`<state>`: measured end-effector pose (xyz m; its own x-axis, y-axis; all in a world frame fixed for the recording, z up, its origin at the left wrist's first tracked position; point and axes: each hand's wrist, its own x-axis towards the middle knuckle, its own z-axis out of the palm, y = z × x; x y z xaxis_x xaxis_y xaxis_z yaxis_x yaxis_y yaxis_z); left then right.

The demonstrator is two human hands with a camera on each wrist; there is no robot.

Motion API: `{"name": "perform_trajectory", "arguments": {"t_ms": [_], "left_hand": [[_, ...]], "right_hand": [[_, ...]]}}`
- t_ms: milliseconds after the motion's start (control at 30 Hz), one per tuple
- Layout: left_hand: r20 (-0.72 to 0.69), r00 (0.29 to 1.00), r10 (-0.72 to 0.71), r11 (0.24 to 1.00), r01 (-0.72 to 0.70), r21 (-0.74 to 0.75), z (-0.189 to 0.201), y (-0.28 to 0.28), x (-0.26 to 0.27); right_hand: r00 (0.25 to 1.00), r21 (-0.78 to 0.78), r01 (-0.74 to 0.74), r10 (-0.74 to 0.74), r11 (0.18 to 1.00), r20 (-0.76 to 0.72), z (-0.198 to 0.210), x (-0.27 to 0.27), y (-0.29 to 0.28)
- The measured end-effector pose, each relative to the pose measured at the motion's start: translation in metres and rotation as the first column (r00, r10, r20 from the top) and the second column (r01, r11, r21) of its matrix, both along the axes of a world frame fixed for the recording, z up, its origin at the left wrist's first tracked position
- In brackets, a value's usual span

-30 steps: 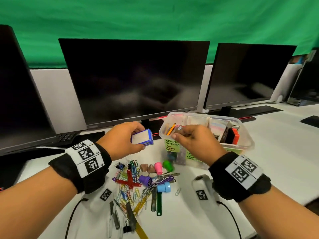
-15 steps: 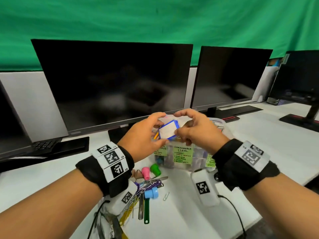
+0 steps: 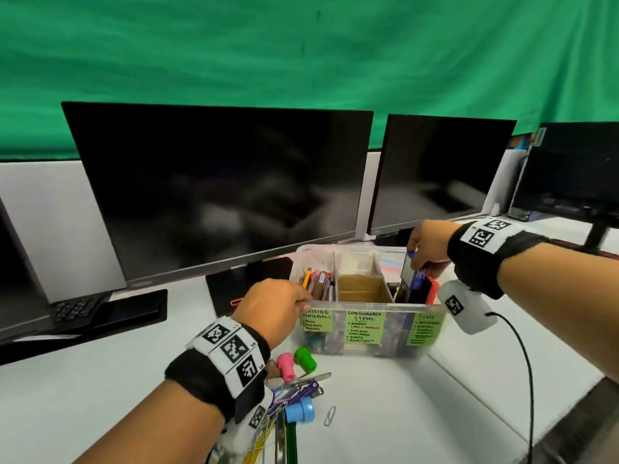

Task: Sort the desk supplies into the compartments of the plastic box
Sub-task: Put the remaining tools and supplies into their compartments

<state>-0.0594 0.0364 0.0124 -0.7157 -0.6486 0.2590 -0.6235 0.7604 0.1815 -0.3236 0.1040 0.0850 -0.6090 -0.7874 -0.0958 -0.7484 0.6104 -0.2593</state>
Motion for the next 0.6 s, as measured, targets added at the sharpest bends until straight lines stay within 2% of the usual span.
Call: {"name": "perform_trajectory", "arguments": {"t_ms": [133,367,600], "left_hand": [[-0.013,1.000,-0.020,0.999,0.020,0.040,0.000,0.003,-0.002],[-0.042,0.998,-0.050,0.997,0.053,0.060,-0.003,0.003,-0.001],[-0.081,0.994,-0.068,0.993,0.076,0.095,-0.007,-0.002,-0.002]], "right_hand": [[0.998,0.118,0.001,0.007,0.993,-0.065,-0.001,0.000,-0.014],[1.000,0.183,0.012,-0.016,0.983,0.023,0.003,-0.003,-0.047],[0.999,0.249,0.031,-0.027,0.968,-0.020,-0.003,-0.008,-0.074]]}}
